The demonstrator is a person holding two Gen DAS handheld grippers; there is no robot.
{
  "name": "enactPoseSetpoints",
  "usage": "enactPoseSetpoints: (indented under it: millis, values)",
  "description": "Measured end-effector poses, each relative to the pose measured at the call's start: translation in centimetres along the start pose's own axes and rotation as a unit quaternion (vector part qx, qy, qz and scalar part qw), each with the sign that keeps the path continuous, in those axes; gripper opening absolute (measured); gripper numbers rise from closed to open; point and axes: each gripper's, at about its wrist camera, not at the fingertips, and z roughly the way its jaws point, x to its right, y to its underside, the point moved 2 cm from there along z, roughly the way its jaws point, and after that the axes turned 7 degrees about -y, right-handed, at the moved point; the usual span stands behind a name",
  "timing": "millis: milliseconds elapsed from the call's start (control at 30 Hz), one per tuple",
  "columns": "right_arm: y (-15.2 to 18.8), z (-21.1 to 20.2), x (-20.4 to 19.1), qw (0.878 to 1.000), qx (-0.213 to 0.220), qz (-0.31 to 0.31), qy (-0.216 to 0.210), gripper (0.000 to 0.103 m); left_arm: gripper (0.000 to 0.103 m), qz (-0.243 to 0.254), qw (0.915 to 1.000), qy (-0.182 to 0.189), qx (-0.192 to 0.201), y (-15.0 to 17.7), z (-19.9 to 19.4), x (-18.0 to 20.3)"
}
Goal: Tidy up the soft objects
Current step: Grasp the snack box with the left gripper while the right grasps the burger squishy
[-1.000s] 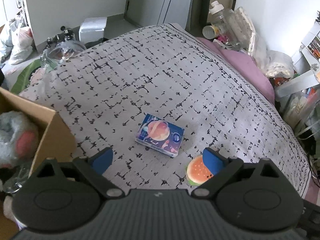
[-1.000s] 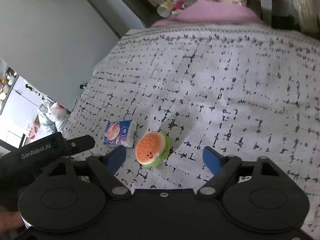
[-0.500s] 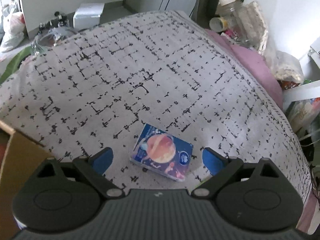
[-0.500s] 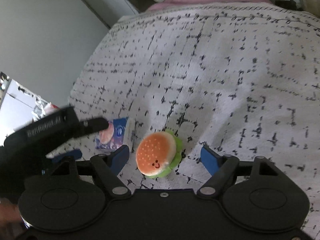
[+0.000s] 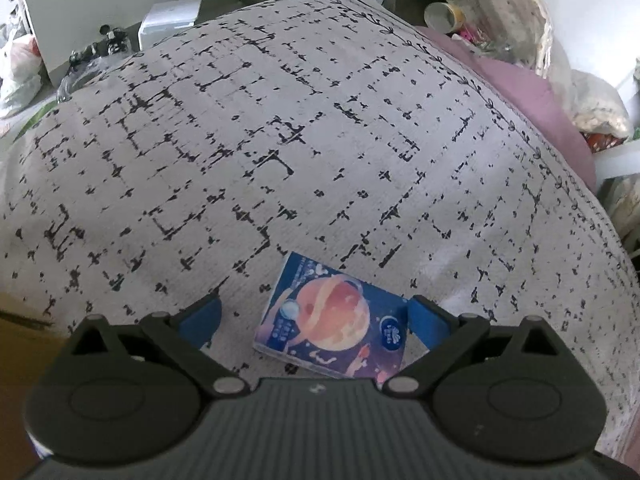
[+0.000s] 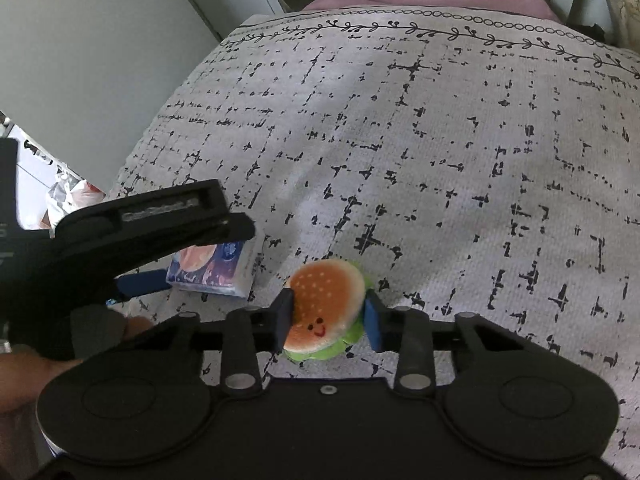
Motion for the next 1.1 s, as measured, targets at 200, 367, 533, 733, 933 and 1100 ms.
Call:
enactPoseSetpoints:
  millis: [200, 367, 533, 733, 933, 1100]
  values:
    - [0.0, -0.5, 0.0, 1.0, 0.003, 0.003, 0.001, 0.031, 0.077, 0.009, 0.9998, 0.008, 0.013, 0.2, -0.3, 0.4]
    - [-0.1, -1.2, 0.4, 1.0, 0.007, 0.009, 0.007, 0.03, 0.066, 0.003, 0.9996, 0.012, 0.023, 0.3, -1.4, 0.7]
    - [-0.2, -2.4, 0.6, 1.0, 0.02, 0.012, 0.003, 0.03, 0.065, 0.018, 0.9986, 0.011, 0.048, 0.8, -3.5, 0.9]
    - [-0.4, -4.0, 0.6, 0.999, 0.035, 0.006, -0.008, 0.03, 0.065, 0.013, 0.998, 0.01, 0.062, 1.1, -6.1, 0.3]
    - [-0.7, -6.0, 0.4, 0.998, 0.054, 0.004, -0.011, 0.03, 0.065, 0.011, 0.9972, 0.009, 0.074, 1.5, -9.0, -0.2]
    - [-0.7, -7.9, 0.0, 0.997, 0.07, -0.012, -0.016, 0.03, 0.065, 0.01, 0.9961, 0.006, 0.088, 2.1, -11.5, -0.9]
